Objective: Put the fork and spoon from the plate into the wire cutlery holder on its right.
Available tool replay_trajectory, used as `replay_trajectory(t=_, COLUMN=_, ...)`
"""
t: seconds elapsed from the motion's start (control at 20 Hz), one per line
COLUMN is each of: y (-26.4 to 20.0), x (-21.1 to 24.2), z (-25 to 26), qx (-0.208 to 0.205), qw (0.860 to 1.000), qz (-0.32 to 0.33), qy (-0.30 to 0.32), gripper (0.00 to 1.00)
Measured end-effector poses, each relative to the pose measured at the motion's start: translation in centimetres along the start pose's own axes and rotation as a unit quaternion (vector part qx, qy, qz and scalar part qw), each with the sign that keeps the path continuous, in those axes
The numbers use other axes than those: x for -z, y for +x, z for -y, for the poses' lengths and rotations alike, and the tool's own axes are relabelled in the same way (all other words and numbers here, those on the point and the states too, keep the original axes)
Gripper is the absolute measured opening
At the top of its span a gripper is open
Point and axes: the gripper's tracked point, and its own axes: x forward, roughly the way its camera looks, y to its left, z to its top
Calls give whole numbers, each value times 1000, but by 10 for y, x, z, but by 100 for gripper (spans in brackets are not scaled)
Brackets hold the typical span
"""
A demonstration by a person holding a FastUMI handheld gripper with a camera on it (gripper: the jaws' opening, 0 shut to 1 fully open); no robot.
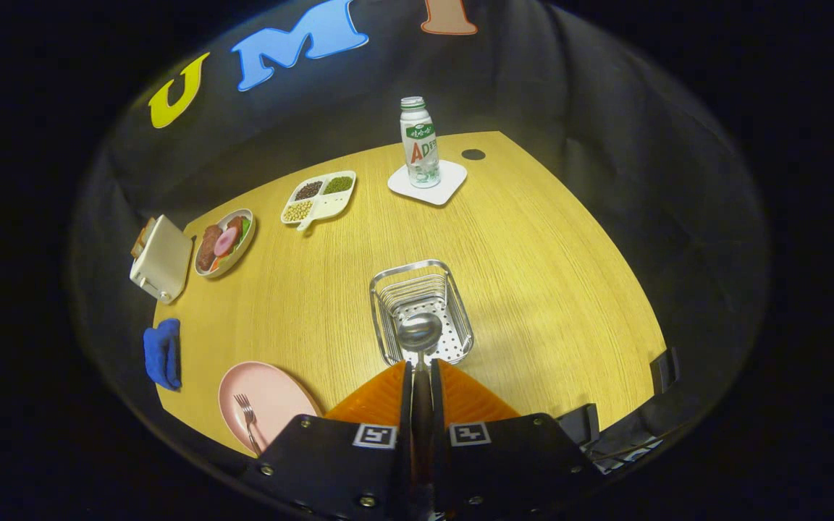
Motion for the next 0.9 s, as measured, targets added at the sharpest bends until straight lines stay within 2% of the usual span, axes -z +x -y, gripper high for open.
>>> replay_trajectory(t=0.05, y=0, x=-5, z=-4, qx=-5, qw=1000, qz=11, qy=4, gripper=18)
replay_trajectory(t=0.1, y=-1, x=-8, z=-3, qx=-2, qw=1000, qz=20, qy=5, gripper=38)
replay_trajectory(t=0.3, y=-19, x=-28, z=-7, qx=-8, qw=998, qz=63, qy=9, gripper=56)
replay_trajectory(t=0.55, y=-44, x=-39, z=-43, qx=-42, qw=993, qz=108, qy=2, gripper=56)
replay_trajectory(t=0.9, y=-51, x=-7, z=-111, qx=-101, qw=990, qz=93, qy=-29, gripper=56)
